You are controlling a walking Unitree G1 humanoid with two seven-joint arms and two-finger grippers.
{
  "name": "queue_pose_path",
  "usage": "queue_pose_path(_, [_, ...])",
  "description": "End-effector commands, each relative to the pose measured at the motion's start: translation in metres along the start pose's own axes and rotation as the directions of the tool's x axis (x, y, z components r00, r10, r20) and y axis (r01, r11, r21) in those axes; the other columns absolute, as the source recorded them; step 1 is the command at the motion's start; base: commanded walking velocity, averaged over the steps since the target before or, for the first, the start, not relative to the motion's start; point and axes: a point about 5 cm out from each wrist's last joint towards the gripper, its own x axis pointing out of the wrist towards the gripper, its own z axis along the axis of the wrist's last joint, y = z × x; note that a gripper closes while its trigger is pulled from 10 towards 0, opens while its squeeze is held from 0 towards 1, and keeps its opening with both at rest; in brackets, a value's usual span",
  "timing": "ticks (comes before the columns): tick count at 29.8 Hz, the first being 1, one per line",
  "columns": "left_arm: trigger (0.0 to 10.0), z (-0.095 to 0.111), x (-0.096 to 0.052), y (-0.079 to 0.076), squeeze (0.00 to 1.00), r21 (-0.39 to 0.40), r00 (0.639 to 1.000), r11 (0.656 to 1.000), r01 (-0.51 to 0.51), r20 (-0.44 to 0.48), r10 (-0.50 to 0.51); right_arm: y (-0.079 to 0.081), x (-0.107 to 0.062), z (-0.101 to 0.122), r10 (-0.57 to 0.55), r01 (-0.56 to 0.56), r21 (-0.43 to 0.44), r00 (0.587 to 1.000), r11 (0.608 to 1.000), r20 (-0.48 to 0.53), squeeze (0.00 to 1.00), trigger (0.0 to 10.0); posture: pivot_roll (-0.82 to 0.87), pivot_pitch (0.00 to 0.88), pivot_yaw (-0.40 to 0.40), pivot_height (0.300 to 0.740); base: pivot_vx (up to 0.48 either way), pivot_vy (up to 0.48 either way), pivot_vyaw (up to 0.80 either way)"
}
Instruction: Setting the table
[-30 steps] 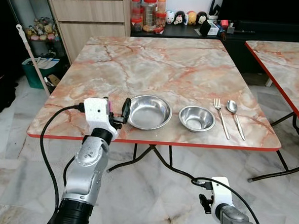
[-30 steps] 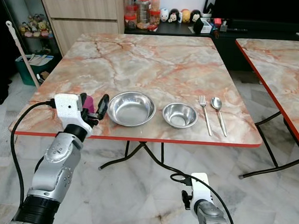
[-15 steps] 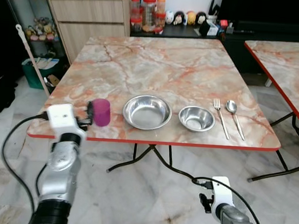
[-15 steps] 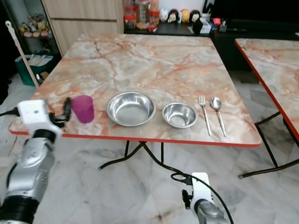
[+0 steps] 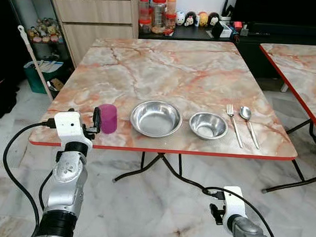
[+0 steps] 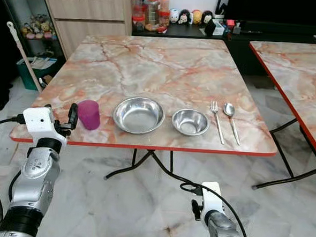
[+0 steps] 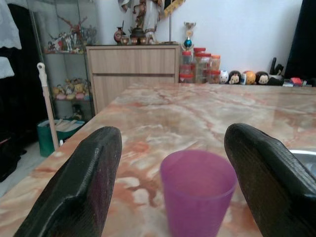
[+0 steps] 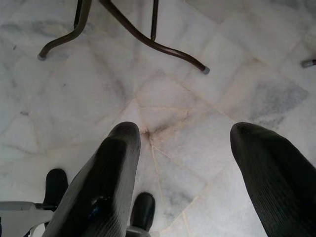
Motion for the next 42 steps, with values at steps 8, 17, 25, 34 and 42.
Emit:
queue_pose_path(8, [10.0,0.0028,0.0035,-0.0041,0.0,0.004,1.0,1.0,0.015,0.021,-0.015,-0.0044,-0.0004,0.0037,-0.01,0.01,0.007,1.0,1.0,0.013,0.0,10.0,0.0,0.002,0.017,0.74,0.0,-0.372,0.0])
queue_pose_path(17, [10.0,-0.0017,0.0059,-0.0031,0.0,-0.021,0.999,1.0,0.014,-0.031,-0.015,-0.0045,-0.0004,0.0035,-0.009,0.009,0.004,1.0,1.0,0.011,0.0,10.0,0.0,0.004,0.016,0.74,0.0,-0.102,0.0])
queue_pose_path(25, [10.0,-0.0004,0.0083,0.0004,0.0,-0.047,1.0,0.999,0.002,-0.03,-0.003,-0.0046,-0.0004,0.0034,-0.008,0.008,0.004,1.0,1.0,0.01,0.0,10.0,0.0,0.002,0.015,0.74,0.0,0.0,0.0])
queue_pose_path(34, [10.0,-0.0009,0.0111,0.0026,0.0,-0.047,0.999,0.999,-0.009,-0.043,0.007,-0.0047,-0.0005,0.0034,-0.007,0.007,0.002,1.0,1.0,0.01,0.0,10.0,0.0,0.001,0.015,0.74,0.29,0.0,0.0])
queue_pose_path(42, [10.0,-0.0003,0.0129,0.0019,0.0,-0.038,0.999,0.999,-0.004,-0.045,0.002,-0.0043,-0.0004,0.0034,-0.004,0.004,0.0,1.0,1.0,0.008,0.0,10.0,0.0,0.0,0.016,0.74,0.307,0.0,0.0])
